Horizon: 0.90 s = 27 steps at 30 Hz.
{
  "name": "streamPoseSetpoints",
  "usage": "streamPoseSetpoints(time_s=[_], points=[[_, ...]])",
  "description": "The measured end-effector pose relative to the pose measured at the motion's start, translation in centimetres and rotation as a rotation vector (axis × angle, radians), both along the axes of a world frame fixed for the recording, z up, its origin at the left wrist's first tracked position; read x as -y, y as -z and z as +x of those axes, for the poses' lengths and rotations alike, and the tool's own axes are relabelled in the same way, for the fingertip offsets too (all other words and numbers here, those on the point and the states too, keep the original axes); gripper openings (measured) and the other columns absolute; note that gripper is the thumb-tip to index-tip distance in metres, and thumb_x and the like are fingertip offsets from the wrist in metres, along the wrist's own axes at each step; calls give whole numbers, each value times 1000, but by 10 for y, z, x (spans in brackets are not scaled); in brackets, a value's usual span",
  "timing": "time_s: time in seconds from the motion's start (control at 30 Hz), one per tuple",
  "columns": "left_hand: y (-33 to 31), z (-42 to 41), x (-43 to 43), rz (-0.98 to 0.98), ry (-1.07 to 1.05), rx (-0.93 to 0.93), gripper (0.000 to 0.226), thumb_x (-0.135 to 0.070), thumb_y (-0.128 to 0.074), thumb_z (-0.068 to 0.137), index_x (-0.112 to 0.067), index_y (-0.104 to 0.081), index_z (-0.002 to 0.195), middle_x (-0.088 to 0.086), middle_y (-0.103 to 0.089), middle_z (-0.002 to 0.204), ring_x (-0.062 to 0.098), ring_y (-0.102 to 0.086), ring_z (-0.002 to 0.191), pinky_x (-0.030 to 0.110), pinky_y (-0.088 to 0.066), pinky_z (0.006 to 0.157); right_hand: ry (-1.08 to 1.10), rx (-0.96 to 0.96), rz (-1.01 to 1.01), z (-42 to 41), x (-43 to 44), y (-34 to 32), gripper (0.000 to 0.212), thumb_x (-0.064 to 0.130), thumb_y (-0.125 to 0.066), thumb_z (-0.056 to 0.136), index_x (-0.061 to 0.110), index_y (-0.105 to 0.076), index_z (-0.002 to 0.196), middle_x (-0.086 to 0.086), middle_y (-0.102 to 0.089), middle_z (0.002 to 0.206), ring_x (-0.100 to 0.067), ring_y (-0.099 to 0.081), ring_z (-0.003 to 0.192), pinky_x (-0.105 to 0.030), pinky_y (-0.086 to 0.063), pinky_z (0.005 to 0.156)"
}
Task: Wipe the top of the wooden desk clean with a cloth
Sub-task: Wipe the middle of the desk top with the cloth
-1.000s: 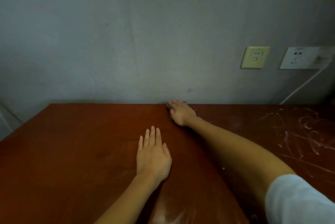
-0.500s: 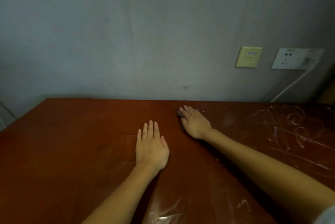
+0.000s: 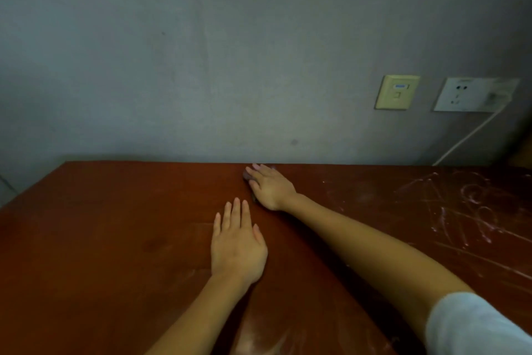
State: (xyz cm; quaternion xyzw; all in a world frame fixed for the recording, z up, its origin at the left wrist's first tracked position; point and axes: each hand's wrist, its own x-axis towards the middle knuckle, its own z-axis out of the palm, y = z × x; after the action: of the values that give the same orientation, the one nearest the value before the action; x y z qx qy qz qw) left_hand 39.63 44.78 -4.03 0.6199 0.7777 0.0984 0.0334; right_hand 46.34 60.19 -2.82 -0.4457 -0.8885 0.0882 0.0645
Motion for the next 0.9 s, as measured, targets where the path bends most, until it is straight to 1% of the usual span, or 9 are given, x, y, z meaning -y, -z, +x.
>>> streamPoseSetpoints(time_s=[0.17,0.33,0.47,0.67,0.8,0.9], points=[[0,0,-1,11,-1,18,58,-37,-10,102,-16,7,153,1,13,160,14,13,147,36,3,121,68,4,4,17,-25,-7,49,30,-20,104,13,-21,150,-9,-19,158,-22,-16,146,-35,-7,117],[-1,-1,-1,6,8,28,58,-37,-11,102,-16,6,153,1,13,160,15,13,147,36,4,121,241,21,7,68,-49,-4,51,31,-20,104,11,-20,151,-11,-19,158,-24,-17,145,-37,-10,119],[0,-1,-1,4,11,33,57,-37,-10,102,-16,6,153,1,13,160,15,13,147,36,4,121,312,30,24,102,-39,-1,51,30,-21,103,12,-19,151,-10,-16,158,-22,-15,146,-34,-8,119],[-1,-1,-2,-14,8,24,58,-37,-10,102,-15,7,153,2,13,160,16,12,147,36,3,121,265,39,13,113,15,1,53,32,-21,103,15,-13,152,-8,-8,160,-21,-7,148,-34,-1,118],[0,-1,-2,-9,0,21,58,-37,-11,102,-14,5,153,3,10,160,16,10,148,36,3,121,171,52,27,93,52,2,53,34,-21,103,16,-12,152,-6,-5,160,-20,-4,148,-34,2,118],[0,1,-2,1,0,17,57,-35,-11,102,-14,4,153,3,9,161,16,10,148,36,3,121,95,57,31,73,60,4,53,34,-21,103,17,-11,152,-5,-5,160,-19,-3,148,-34,3,119]])
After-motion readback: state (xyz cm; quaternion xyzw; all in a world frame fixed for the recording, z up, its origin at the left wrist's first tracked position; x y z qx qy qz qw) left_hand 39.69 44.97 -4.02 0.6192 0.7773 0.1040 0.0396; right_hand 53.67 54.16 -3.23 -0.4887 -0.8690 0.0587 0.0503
